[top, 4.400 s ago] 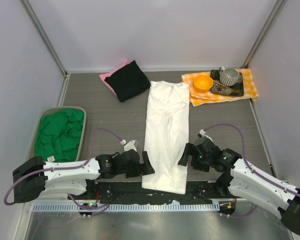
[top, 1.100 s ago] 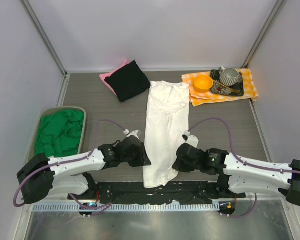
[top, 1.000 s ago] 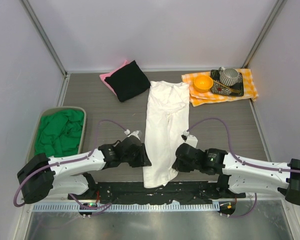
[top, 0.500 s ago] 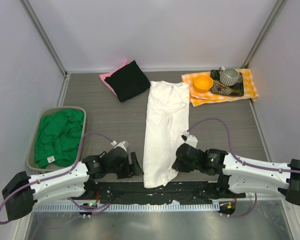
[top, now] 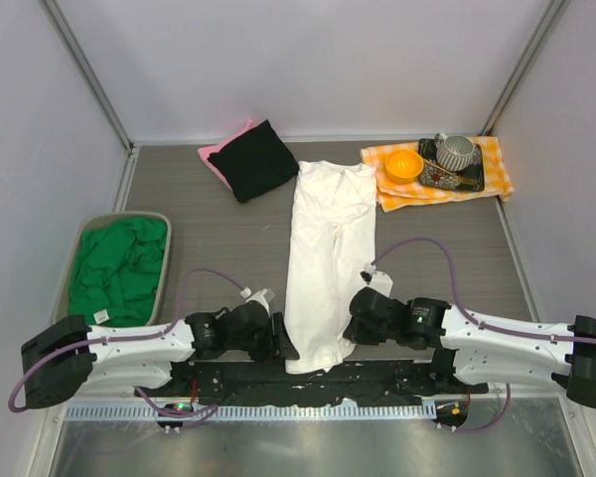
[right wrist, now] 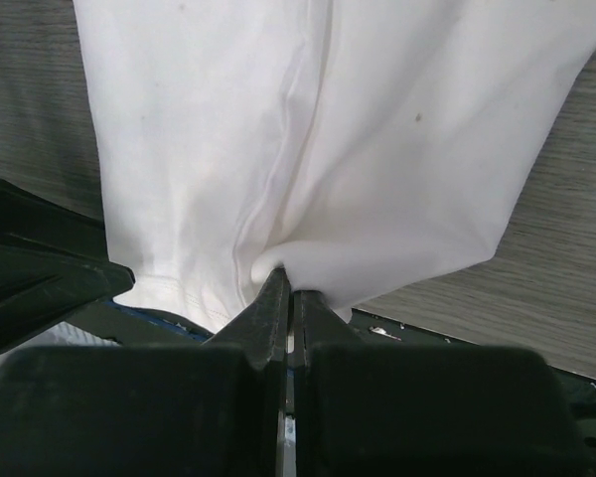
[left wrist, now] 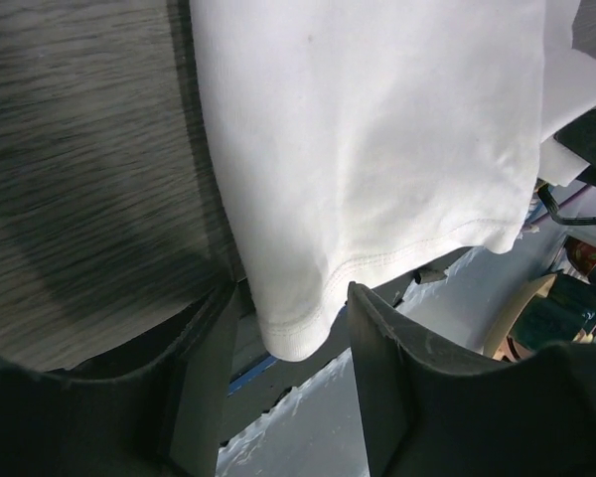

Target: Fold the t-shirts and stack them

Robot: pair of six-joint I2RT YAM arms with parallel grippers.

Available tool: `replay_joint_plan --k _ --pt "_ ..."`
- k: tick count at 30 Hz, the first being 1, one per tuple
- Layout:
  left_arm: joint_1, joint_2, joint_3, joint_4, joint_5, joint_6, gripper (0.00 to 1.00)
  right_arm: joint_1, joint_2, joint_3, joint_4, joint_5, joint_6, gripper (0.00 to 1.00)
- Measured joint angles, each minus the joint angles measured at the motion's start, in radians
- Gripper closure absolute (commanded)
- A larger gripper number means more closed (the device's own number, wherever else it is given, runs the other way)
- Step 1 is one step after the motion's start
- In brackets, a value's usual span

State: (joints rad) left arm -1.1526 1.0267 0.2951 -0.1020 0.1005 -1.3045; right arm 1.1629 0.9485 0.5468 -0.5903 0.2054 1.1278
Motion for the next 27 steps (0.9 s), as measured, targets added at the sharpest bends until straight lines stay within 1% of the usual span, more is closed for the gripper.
replay_joint_plan --k 2,4,7,8,10,11,20,24,27 --pt "-0.005 0.014 -0.002 0.021 -0.002 -0.006 0.52 0.0 0.0 -0.005 0.0 -0.002 0.0 0.99" --pt "-0.009 0.025 -0.005 0.041 -0.003 -0.015 0.53 0.0 -0.002 -0.008 0.0 -0.004 0.002 0.99" --pt "-0.013 0.041 -0.006 0.064 -0.005 -0.025 0.59 0.0 -0.006 -0.011 0.002 -0.006 0.003 0.99" --pt "-0.014 0.046 -0.008 0.069 -0.006 -0.027 0.68 0.0 -0.008 -0.013 0.003 -0.006 0.003 0.99" --pt "-0.014 0.053 -0.012 0.08 -0.007 -0.031 0.83 0.0 -0.012 -0.016 0.005 -0.006 0.003 0.99" --pt "-0.016 0.058 -0.017 0.08 -0.012 -0.03 1.0 0.0 -0.014 -0.018 0.006 -0.006 0.003 0.99" --pt "-0.018 0.077 -0.02 0.095 -0.022 -0.028 1.0 0.0 -0.015 -0.02 0.012 -0.003 0.003 0.99" --pt "-0.006 0.08 0.021 0.022 -0.037 0.01 1.0 0.0 -0.015 -0.019 0.015 0.019 -0.001 0.99" --pt "0.055 0.108 0.072 -0.035 -0.037 0.061 1.0 -0.001 -0.009 -0.011 0.014 0.048 -0.018 0.99"
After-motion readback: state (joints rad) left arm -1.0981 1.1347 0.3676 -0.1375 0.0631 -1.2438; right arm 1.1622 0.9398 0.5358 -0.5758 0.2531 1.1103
